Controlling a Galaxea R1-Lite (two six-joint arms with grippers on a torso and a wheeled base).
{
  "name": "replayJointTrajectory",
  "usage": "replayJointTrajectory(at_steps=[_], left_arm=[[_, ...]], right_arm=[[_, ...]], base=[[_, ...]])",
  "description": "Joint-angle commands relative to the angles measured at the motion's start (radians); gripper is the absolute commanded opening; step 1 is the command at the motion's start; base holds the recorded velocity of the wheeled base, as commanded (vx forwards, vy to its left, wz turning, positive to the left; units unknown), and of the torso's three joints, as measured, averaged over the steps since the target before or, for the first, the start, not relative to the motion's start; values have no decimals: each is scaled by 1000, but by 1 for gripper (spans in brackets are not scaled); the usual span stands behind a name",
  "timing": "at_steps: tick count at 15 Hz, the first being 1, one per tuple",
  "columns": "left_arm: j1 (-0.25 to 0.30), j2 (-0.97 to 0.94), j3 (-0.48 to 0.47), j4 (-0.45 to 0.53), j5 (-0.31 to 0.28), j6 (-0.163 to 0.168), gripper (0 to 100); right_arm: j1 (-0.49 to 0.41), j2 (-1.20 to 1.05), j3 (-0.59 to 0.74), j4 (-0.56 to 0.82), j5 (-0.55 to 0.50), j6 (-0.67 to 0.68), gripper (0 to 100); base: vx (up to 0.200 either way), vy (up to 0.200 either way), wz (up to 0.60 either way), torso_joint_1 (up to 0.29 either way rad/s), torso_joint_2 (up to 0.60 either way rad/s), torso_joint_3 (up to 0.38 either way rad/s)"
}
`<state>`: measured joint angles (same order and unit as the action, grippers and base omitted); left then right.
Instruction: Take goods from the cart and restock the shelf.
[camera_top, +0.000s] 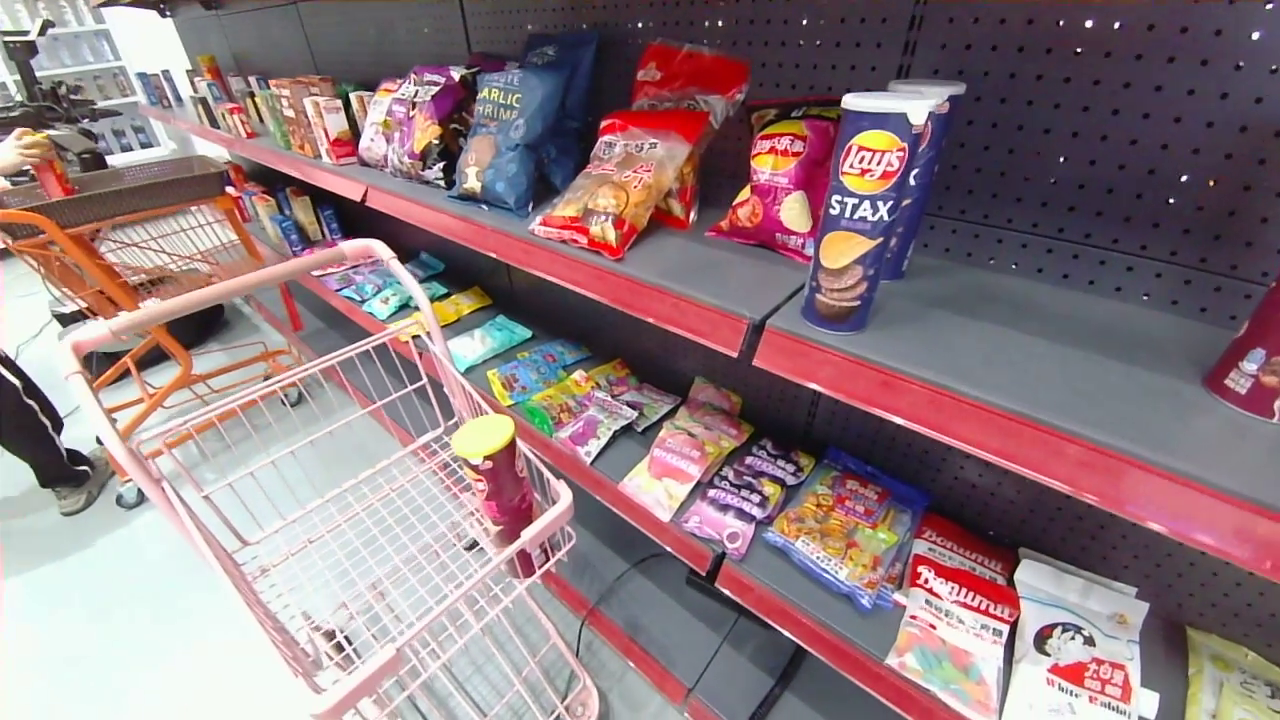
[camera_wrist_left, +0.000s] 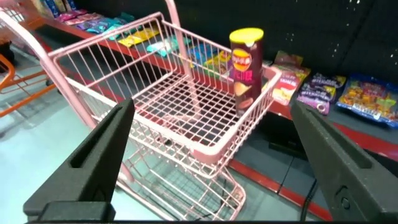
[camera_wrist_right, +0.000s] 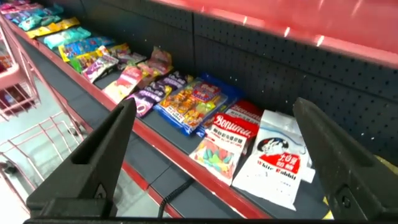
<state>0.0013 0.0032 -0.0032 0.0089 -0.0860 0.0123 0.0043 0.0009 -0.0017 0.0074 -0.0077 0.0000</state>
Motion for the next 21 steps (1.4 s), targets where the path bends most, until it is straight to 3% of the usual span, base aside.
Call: replayJointTrajectory(at_steps=[1, 4, 5, 6, 7, 8, 9, 10, 11, 12, 13, 16, 19, 21], left_arm=[[0, 1, 0, 0, 0, 0, 100], [0, 0, -3, -1, 9, 9, 100], [-12, 43, -87, -10, 2, -5, 100], [-63, 281, -307, -17, 9, -114, 100], [-70, 480, -505, -29, 17, -207, 100], [-67, 554, -578, -37, 18, -210, 100], [-53, 739, -641, -89, 22, -195, 100], [-40, 808, -592, -121, 38, -150, 100], [-37, 814, -589, -121, 40, -147, 100], [28, 1000, -517, -158, 28, -63, 100], [31, 1092, -501, -219, -6, -57, 100], [34, 1399, -480, -463, -181, -41, 100], [40, 1604, -477, -612, -301, 66, 100], [42, 1673, -478, -627, -344, 149, 100]], right_arm=[[0, 1, 0, 0, 0, 0, 100], [0, 1, 0, 0, 0, 0, 100], [0, 1, 0, 0, 0, -2, 100], [0, 1, 0, 0, 0, 0, 100], [0, 1, 0, 0, 0, -2, 100], [0, 1, 0, 0, 0, -2, 100], [0, 1, 0, 0, 0, -3, 100], [0, 1, 0, 0, 0, 0, 100], [0, 1, 0, 0, 0, 0, 100], [0, 1, 0, 0, 0, -2, 100], [0, 1, 0, 0, 0, -2, 100], [0, 1, 0, 0, 0, -2, 100], [0, 1, 0, 0, 0, -3, 100], [0, 1, 0, 0, 0, -3, 100]], base=[[0, 0, 0, -188, 535, 344], [0, 0, 0, -105, 308, 211], [0, 0, 0, -32, 105, 61], [0, 0, 0, -2, 51, 36], [0, 0, 0, 0, 0, 0], [0, 0, 0, 0, 0, 0], [0, 0, 0, 0, 0, 0], [0, 0, 0, 0, 0, 0], [0, 0, 0, 0, 0, 0], [0, 0, 0, 0, 0, 0], [0, 0, 0, 0, 0, 0], [0, 0, 0, 0, 0, 0], [0, 0, 0, 0, 0, 0], [0, 0, 0, 0, 0, 0]])
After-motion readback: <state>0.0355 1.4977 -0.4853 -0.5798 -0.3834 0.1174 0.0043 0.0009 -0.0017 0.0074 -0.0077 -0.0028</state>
